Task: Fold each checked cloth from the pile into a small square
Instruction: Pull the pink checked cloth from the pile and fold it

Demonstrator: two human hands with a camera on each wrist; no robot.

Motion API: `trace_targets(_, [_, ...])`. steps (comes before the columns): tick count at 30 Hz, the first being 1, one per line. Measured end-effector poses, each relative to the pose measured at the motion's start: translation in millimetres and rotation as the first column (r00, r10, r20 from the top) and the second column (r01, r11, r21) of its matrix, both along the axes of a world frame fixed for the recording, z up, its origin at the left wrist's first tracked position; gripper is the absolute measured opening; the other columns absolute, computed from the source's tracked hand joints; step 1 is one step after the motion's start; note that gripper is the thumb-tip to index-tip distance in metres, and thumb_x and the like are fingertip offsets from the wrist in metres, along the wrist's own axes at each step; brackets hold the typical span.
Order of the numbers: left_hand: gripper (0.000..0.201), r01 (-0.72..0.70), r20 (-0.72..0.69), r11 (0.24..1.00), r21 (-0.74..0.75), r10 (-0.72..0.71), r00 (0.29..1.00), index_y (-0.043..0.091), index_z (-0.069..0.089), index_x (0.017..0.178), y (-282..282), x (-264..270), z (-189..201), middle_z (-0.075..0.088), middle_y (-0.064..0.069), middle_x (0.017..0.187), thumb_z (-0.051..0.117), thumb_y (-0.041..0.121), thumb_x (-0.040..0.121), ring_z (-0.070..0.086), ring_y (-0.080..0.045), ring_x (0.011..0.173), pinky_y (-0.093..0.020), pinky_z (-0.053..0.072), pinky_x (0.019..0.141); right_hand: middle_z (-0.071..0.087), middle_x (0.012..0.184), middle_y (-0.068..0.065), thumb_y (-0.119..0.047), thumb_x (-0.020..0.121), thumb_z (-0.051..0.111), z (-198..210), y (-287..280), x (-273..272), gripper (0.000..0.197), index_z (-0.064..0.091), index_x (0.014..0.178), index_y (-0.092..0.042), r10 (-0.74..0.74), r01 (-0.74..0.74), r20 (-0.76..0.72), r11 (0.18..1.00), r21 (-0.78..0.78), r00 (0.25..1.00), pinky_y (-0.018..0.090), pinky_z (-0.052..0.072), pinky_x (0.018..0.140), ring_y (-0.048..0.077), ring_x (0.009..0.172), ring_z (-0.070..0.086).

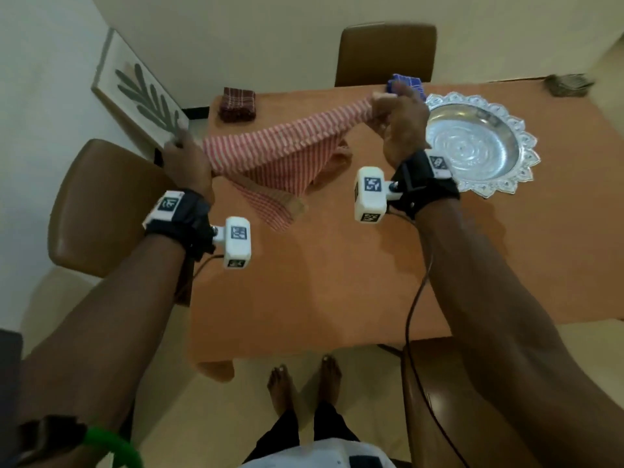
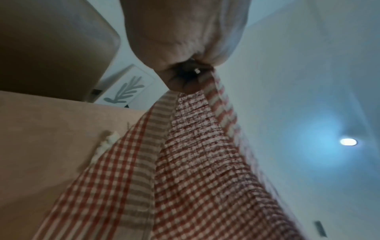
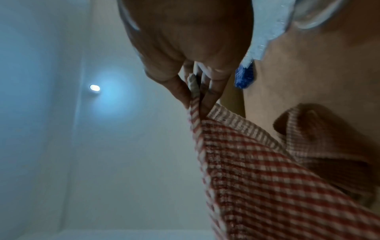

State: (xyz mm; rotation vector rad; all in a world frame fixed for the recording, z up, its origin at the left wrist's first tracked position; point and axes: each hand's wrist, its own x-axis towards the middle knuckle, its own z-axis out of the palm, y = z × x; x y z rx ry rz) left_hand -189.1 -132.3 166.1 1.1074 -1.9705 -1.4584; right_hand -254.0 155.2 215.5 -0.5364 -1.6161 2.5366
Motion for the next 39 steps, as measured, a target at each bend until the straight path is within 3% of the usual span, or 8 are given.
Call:
trace_targets(7, [0.033, 0.135, -0.134, 0.987, -0.082, -0.145, 0.980, 0.017, 0.059, 0.100, 21.7, 10.3, 15.1, 0.059, 0.005, 0.093, 0.051, 0.049, 0.099, 0.058, -0.010, 0.085, -0.022, 0.047, 0.076, 0.070, 0.086, 0.019, 0.011, 0.074, 0.063, 14.4, 43.4, 50.4, 0.025, 0.069, 0.095, 0.000, -0.186, 0.190, -0.126, 0.982, 0.018, 0.975, 0.033, 0.056, 0.064, 0.031, 0.081, 0.067])
trace_targets(12, [0.059, 0.346, 0.320, 0.935, -0.081, -0.304, 0.897, -0.003, 0.063, 0.111, 27.1, 96.2, -95.3, 0.066, -0.020, 0.112, 0.045, 0.051, 0.094, 0.060, -0.037, 0.099, -0.031, 0.046, 0.078, 0.066, 0.068, 0.002, -0.009, 0.072, 0.055, -113.2, 38.5, 147.2, 0.017, 0.071, 0.075, -0.016, -0.461, 0.380, 0.184, 0.856, 0.350, 0.868, 0.035, 0.053, 0.056, 0.018, 0.058, 0.058])
trace_targets(16, [0.074, 0.549, 0.627, 0.836, 0.011, -0.433, 0.647, -0.005, 0.064, 0.095, 16.0, 157.5, -177.9, 0.067, -0.028, 0.098, 0.047, 0.067, 0.085, 0.063, -0.043, 0.087, -0.039, 0.047, 0.071, 0.068, 0.085, 0.018, -0.022, 0.077, 0.044, -194.9, 40.6, 201.0, 0.028, 0.066, 0.075, -0.005, -0.531, 0.180, 0.454, 0.768, 0.614, 0.716, 0.048, 0.055, 0.074, 0.034, 0.079, 0.064])
trace_targets(21, [0.055, 0.651, 0.703, 0.759, 0.013, -0.469, 0.534, -0.003, 0.067, 0.101, 20.7, 193.9, -175.4, 0.067, -0.027, 0.108, 0.053, 0.049, 0.097, 0.062, -0.043, 0.101, -0.039, 0.043, 0.078, 0.070, 0.085, 0.020, -0.003, 0.079, 0.059, -202.4, 49.1, 225.6, 0.013, 0.071, 0.083, 0.000, -0.367, -0.084, 0.426, 0.668, 0.739, 0.827, 0.036, 0.048, 0.075, 0.034, 0.082, 0.064])
trace_targets(26, [0.058, 0.743, 0.802, 0.668, -0.047, -0.418, 0.427, 0.001, 0.059, 0.124, 22.3, 205.7, -157.9, 0.061, -0.025, 0.125, 0.041, 0.052, 0.102, 0.057, -0.044, 0.112, -0.045, 0.044, 0.092, 0.044, 0.062, 0.012, -0.008, 0.082, 0.058, -196.9, 66.5, 233.9, 0.027, 0.044, 0.059, -0.009, -0.238, -0.338, 0.591, 0.634, 0.695, 0.770, 0.034, 0.030, 0.056, 0.034, 0.065, 0.046])
trace_targets(32, [0.077, 0.812, 0.920, 0.563, -0.157, -0.216, 0.328, 0.007, 0.064, 0.100, 2.1, 206.1, -160.9, 0.068, -0.018, 0.100, 0.011, 0.062, 0.100, 0.059, -0.031, 0.080, -0.039, 0.048, 0.077, 0.044, 0.084, 0.014, -0.011, 0.100, 0.048, -186.4, 87.7, 213.0, 0.034, 0.037, 0.069, -0.012, 0.071, -0.676, 0.812, 0.599, 0.430, 0.579, 0.028, 0.037, 0.073, 0.027, 0.082, 0.042])
trace_targets(36, [0.059, 0.733, 0.886, 0.622, -0.275, -0.133, 0.444, 0.001, 0.063, 0.098, -2.9, 160.1, -138.6, 0.064, -0.024, 0.102, 0.034, 0.052, 0.103, 0.060, -0.037, 0.085, -0.038, 0.038, 0.069, 0.052, 0.076, 0.010, -0.011, 0.081, 0.058, -179.3, 59.9, 140.2, 0.008, 0.056, 0.085, -0.004, 0.001, -0.466, 0.497, 0.349, 0.813, 0.868, 0.036, 0.044, 0.065, 0.026, 0.073, 0.048])
trace_targets(39, [0.047, 0.693, 0.796, 0.639, -0.334, -0.203, 0.571, 0.001, 0.063, 0.103, -11.9, 106.0, -136.5, 0.066, -0.025, 0.105, 0.048, 0.046, 0.100, 0.062, -0.041, 0.094, -0.042, 0.046, 0.076, 0.044, 0.071, 0.011, -0.005, 0.077, 0.056, -179.4, 40.3, 88.7, 0.004, 0.052, 0.078, -0.003, 0.140, -0.494, 0.474, 0.277, 0.824, 0.869, 0.031, 0.032, 0.054, 0.022, 0.063, 0.040])
